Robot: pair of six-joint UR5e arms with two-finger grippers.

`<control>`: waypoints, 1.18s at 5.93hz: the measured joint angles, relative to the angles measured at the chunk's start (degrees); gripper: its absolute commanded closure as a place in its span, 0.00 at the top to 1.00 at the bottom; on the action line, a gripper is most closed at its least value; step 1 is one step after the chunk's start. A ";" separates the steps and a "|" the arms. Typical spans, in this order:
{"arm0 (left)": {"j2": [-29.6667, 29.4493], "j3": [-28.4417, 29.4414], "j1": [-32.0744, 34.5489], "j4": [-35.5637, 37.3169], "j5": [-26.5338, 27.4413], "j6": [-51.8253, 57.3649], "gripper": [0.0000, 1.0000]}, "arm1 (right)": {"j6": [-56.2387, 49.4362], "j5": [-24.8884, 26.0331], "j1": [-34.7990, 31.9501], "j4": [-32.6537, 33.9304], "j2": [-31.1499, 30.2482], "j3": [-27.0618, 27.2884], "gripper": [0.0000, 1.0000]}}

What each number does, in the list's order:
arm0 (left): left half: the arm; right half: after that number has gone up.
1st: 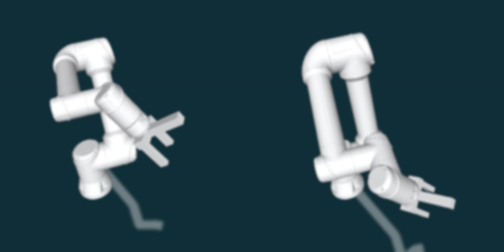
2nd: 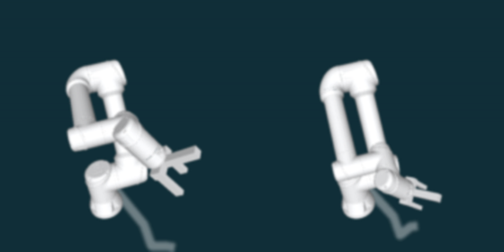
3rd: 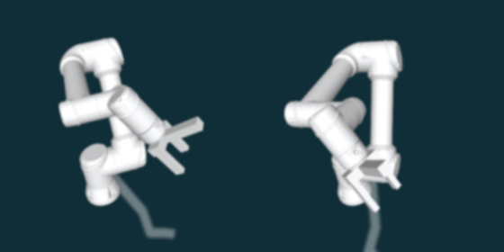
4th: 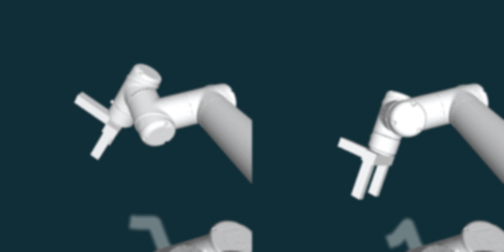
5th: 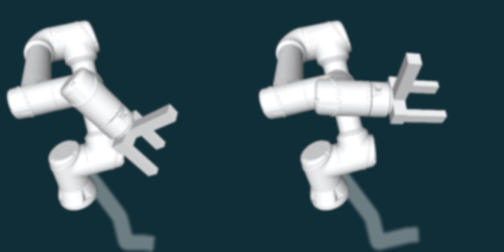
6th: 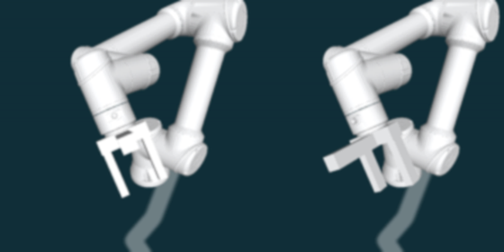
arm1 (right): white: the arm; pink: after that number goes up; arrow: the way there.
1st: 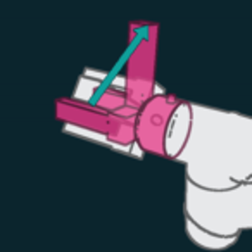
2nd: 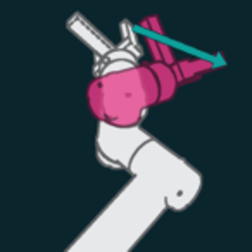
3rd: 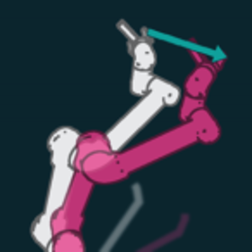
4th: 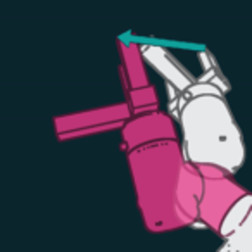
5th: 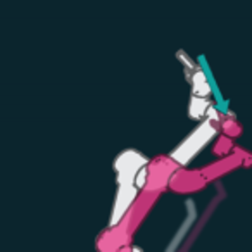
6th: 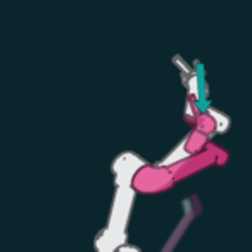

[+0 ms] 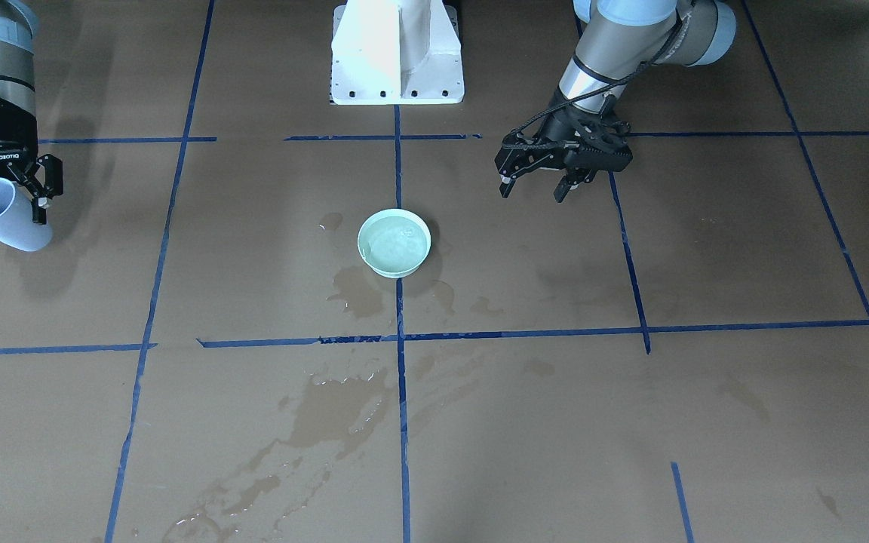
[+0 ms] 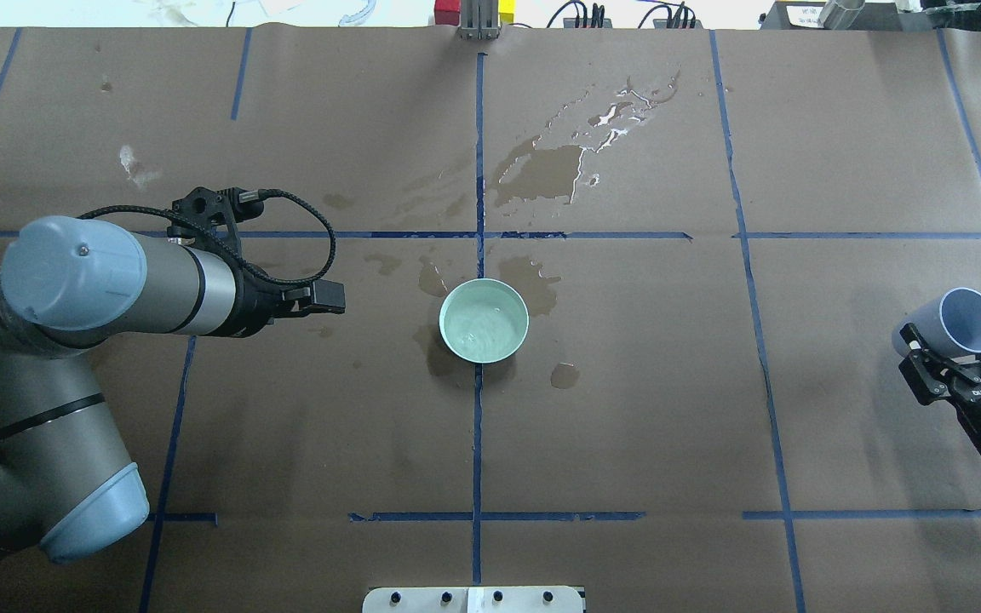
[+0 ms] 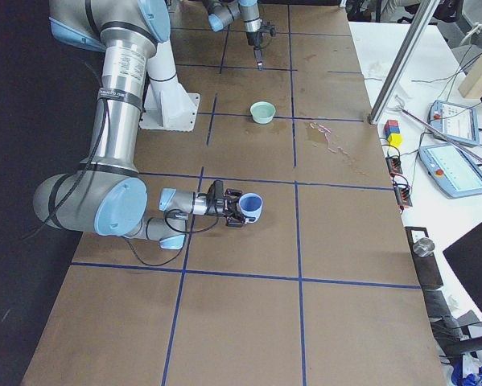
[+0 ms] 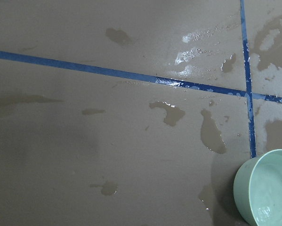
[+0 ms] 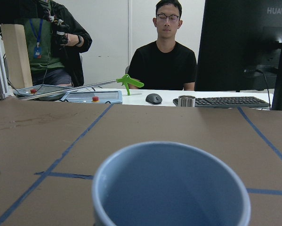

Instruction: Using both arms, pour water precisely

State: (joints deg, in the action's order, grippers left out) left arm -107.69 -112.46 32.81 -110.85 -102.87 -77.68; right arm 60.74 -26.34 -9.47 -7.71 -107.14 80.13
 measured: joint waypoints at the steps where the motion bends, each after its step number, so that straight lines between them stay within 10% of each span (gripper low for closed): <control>1: -0.03 -0.06 -0.01 0.01 0.33 -0.33 1.00 | -0.01 -0.05 0.08 -0.04 1.09 -1.60 0.01; 6: 0.02 -0.13 -0.03 0.02 0.74 -0.55 1.00 | -0.71 -1.15 -0.02 -0.25 1.82 -3.72 1.00; 7: 0.03 -0.17 -0.03 0.02 0.77 -0.55 1.00 | -0.84 -1.65 -0.01 -0.19 1.74 -3.77 1.00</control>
State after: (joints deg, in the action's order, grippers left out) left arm -107.67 -112.63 32.78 -110.83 -102.10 -78.22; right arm 59.90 -27.99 -9.48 -7.90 -105.40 76.36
